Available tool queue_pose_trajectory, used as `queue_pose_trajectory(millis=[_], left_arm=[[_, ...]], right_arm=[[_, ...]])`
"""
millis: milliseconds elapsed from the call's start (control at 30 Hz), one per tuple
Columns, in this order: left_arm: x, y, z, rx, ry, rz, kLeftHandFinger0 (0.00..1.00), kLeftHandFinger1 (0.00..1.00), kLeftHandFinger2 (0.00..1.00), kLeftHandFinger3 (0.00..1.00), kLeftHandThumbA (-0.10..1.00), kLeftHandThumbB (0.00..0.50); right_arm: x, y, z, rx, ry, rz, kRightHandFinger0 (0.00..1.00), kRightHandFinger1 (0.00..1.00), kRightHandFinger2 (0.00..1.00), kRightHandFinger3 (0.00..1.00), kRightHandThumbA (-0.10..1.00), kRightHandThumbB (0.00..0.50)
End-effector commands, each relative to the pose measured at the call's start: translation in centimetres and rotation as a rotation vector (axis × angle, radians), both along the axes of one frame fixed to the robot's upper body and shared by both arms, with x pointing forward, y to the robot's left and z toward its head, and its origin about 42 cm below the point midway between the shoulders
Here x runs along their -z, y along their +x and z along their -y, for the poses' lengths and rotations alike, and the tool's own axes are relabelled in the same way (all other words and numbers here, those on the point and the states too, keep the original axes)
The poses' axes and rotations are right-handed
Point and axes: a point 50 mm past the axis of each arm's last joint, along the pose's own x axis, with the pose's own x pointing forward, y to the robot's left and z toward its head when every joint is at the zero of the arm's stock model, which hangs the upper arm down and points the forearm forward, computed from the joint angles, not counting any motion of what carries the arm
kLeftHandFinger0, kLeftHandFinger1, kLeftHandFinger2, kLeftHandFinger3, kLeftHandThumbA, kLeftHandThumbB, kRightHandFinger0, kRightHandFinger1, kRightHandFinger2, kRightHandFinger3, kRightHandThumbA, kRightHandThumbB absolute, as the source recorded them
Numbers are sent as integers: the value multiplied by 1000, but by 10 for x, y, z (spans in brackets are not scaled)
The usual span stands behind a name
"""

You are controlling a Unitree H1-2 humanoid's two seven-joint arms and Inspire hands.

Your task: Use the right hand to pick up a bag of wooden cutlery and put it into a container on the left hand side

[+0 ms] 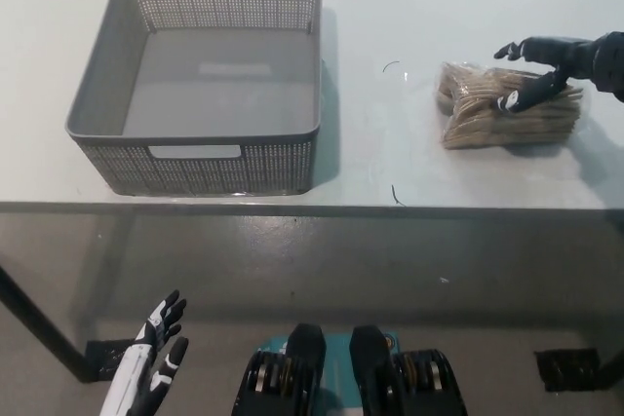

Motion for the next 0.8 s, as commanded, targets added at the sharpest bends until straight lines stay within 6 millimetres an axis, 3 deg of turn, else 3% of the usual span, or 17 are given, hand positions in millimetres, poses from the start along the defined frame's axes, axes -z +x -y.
queue_pose_trajectory(millis=[0,133,433,667,767], left_arm=[[-9,6,-2,38,35,58,1000,1000,1000,1000,882,177],[-10,8,-2,39,42,63,1000,1000,1000,1000,897,190],[-7,5,0,52,44,47,1000,1000,1000,1000,924,186],[-8,5,1,57,49,51,1000,1000,1000,1000,904,173],[-11,9,2,58,53,56,1000,1000,1000,1000,902,177]], right_arm=[[-36,6,0,-28,-31,37,1000,1000,1000,1000,683,500],[-33,8,2,-18,-26,32,1000,1000,1000,1000,679,500],[8,13,4,4,-90,-37,1000,1000,1000,1000,693,500],[34,12,5,37,-66,-117,1000,1000,1000,1000,614,500],[35,13,3,38,-80,-122,1000,1000,1000,1000,604,500]])
